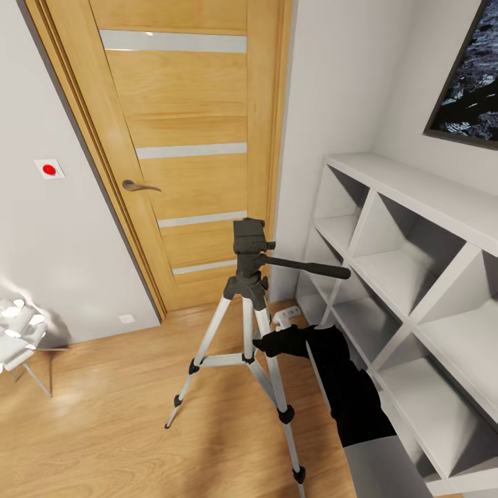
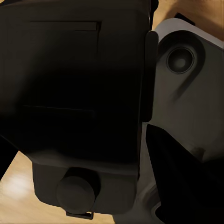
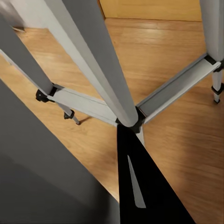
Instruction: Attach the digital camera to the camera tripod in the bedroom.
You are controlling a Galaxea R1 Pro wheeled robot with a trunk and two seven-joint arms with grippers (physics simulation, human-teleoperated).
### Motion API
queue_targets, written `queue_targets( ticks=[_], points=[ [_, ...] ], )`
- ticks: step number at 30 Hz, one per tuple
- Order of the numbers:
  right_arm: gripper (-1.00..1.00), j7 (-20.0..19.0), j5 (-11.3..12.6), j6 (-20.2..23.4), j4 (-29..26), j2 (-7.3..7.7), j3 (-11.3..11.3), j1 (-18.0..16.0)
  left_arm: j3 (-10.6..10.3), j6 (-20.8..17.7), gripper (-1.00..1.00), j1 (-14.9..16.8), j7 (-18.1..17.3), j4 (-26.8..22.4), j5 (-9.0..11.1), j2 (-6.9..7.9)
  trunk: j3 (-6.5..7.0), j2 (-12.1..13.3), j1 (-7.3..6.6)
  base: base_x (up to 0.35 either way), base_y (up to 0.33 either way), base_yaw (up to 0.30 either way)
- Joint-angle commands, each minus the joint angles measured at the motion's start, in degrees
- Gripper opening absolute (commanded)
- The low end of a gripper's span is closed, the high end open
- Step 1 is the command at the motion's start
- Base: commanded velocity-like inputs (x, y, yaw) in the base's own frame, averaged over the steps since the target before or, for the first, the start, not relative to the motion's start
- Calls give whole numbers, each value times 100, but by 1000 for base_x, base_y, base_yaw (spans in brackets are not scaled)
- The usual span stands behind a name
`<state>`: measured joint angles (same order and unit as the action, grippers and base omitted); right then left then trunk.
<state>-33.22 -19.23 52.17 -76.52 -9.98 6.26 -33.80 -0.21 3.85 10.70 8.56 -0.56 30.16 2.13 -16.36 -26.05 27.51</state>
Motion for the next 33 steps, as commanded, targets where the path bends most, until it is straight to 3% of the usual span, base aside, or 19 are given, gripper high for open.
queue_targets(
  ticks=[1,5,6,8,10,11,12,13,14,17,18,19,24,26,31,32,33],
  points=[
    [-100,-37,-174,-16,-4,-2,-6,-4,-5,9,-100,2,9,-5,-6,1,-10,-8,3,0,0,0],
    [-100,-43,-156,-19,0,-2,-3,-4,-52,-24,-100,8,28,-249,-52,98,-10,-8,3,0,0,0],
    [-100,-39,-148,-19,32,-2,-7,-4,-79,-266,-100,10,41,-982,-140,212,-10,-8,3,0,0,0],
    [-100,-37,-147,-15,53,-2,-7,-4,-97,-807,-100,10,45,-1719,-356,294,-10,-8,3,0,0,0],
    [-100,-36,-155,-9,66,-2,-4,-4,-96,-2108,-100,11,54,-3087,-774,444,-10,-8,3,0,0,0],
    [-100,-36,-158,-8,68,-2,-4,-4,-92,-2494,-100,11,65,-3502,-873,485,-10,-8,3,0,0,0],
    [-100,-36,-162,-7,71,-2,0,-4,-81,-3280,-100,13,123,-4379,-1040,563,-10,-8,3,0,0,0],
    [-100,-36,-163,-7,72,-2,1,-4,-75,-3667,-100,16,173,-4818,-1107,601,-10,-8,3,0,0,0],
    [-100,-35,-165,-4,71,-2,3,-4,-62,-4401,-100,22,317,-5668,-1202,681,-10,-8,3,0,0,0],
    [-100,-35,-165,-3,74,-2,5,-4,78,-5536,-100,75,712,-6904,-1295,837,-10,-8,3,0,0,0],
    [-100,-40,-162,2,75,-2,6,-4,279,-6096,-100,660,1059,-7512,-1309,928,-10,-8,3,0,0,0],
    [-100,-42,-161,7,75,-2,6,-4,333,-6230,-100,1190,1147,-7559,-1304,943,-10,-8,3,0,0,0],
    [-100,-39,-160,11,76,-2,6,-4,378,-6339,-100,2171,1217,-7085,-1296,960,-10,-8,3,0,0,0],
    [-100,-37,-160,12,76,-2,6,-4,381,-6355,-100,2726,1228,-6661,-1297,970,-10,-8,3,0,0,0],
    [-100,-40,-160,13,76,-2,6,-4,387,-6365,-100,3708,1234,-5981,-1301,984,-10,-8,3,0,0,0],
    [-100,-43,-160,13,76,-2,6,-4,389,-6363,-100,4439,1237,-5498,-1302,958,-10,-8,3,0,0,0],
    [-100,-41,-160,13,76,-2,8,-4,389,-6361,-100,4592,1240,-5388,-1302,947,-10,-8,3,0,0,0]
  ],
)
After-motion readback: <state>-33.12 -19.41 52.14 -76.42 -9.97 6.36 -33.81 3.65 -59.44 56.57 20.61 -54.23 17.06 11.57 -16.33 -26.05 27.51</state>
